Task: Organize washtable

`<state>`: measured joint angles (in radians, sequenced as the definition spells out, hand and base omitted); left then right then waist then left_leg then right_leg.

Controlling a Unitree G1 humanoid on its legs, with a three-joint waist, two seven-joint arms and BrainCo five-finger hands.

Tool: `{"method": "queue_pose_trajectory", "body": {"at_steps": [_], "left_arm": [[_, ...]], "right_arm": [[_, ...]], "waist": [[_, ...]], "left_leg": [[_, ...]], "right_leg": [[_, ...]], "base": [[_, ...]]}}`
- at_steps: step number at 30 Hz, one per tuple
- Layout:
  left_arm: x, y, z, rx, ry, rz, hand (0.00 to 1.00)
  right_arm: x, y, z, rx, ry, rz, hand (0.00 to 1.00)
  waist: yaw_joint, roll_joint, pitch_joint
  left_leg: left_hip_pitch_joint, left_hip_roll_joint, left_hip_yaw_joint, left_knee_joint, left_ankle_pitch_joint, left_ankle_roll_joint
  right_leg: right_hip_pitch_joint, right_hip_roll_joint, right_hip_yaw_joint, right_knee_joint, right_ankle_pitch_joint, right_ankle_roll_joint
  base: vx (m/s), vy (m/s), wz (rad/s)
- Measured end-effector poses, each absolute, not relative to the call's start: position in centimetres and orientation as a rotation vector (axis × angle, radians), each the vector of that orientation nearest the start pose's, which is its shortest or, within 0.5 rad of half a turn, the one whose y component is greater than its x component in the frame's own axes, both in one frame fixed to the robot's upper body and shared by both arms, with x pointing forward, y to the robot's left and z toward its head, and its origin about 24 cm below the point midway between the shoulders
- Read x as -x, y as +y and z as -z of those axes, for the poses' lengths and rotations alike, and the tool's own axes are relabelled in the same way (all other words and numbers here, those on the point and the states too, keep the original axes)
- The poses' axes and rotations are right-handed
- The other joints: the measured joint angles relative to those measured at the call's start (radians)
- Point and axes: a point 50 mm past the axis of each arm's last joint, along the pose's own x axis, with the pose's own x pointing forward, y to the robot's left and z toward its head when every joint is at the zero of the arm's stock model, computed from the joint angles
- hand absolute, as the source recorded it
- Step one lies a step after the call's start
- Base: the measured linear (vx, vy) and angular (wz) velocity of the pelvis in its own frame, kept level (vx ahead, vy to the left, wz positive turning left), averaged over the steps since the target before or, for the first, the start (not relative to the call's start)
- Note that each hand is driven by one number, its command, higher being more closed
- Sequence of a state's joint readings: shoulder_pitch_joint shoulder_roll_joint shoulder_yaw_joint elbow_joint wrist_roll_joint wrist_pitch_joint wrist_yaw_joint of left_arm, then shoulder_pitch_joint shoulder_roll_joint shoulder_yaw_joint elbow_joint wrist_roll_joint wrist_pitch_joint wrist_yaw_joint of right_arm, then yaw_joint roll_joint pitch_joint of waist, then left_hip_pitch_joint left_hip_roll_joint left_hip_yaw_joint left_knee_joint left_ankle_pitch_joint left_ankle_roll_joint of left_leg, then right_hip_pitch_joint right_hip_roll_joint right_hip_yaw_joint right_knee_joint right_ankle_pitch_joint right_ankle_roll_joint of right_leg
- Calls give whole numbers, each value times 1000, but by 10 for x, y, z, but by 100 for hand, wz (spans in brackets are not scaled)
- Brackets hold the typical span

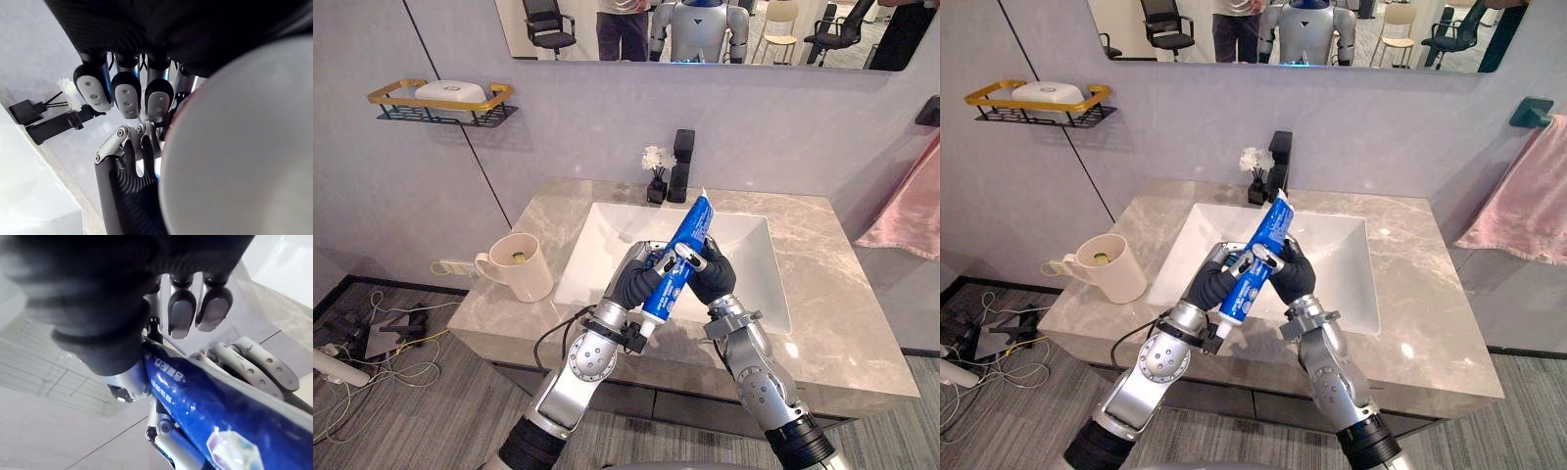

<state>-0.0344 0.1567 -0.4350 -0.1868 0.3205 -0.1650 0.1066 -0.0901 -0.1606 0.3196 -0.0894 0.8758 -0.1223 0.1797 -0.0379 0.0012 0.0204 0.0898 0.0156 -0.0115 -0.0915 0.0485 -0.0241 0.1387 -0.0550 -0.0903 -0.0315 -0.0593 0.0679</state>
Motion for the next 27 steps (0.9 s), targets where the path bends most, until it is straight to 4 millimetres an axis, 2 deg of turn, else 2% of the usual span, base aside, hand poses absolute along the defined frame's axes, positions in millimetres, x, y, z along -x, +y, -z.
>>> {"method": "queue_pose_trajectory", "body": {"at_steps": [7, 12, 15, 20, 22, 27], "left_arm": [[-222, 82, -82, -361, -369, 301, 0], [-218, 113, -85, -377, -351, 168, 0], [-213, 127, -98, -381, -400, 93, 0], [-193, 148, -137, -329, -581, -56, 0], [-188, 157, -143, -331, -607, -108, 0], [-166, 189, -153, -291, -633, -365, 0]], "right_arm": [[-256, -99, -91, -726, -193, -478, 100], [-260, -115, -95, -733, -243, -409, 100], [-261, -121, -96, -723, -259, -386, 100], [-260, -125, -96, -713, -272, -368, 100], [-259, -126, -96, -719, -278, -355, 100], [-252, -140, -90, -710, -293, -266, 100]], "waist": [[2, 0, 0], [5, 5, -3], [12, 5, -3], [28, 7, -2], [31, 7, -2], [53, 7, -2]], "left_leg": [[10, 0, 3, 0, 0, 0], [12, 1, 3, -1, 0, 0], [12, 0, -1, -1, 0, 0], [13, -4, -17, -1, 0, -1], [13, -4, -22, -1, 0, -1], [11, -11, -39, -2, -1, -1]], "right_leg": [[11, 0, 2, -3, 1, 0], [16, 0, -3, -7, 1, -1], [19, -1, -10, -9, 1, 0], [37, -3, -29, -25, 1, 0], [40, -3, -36, -26, 1, 0], [50, -9, -52, -35, -1, 1]], "base": [[0, 0, 0], [0, 0, 2], [-1, -2, 7], [-6, -24, 11], [-7, -27, 10], [-14, -21, 10]]}}
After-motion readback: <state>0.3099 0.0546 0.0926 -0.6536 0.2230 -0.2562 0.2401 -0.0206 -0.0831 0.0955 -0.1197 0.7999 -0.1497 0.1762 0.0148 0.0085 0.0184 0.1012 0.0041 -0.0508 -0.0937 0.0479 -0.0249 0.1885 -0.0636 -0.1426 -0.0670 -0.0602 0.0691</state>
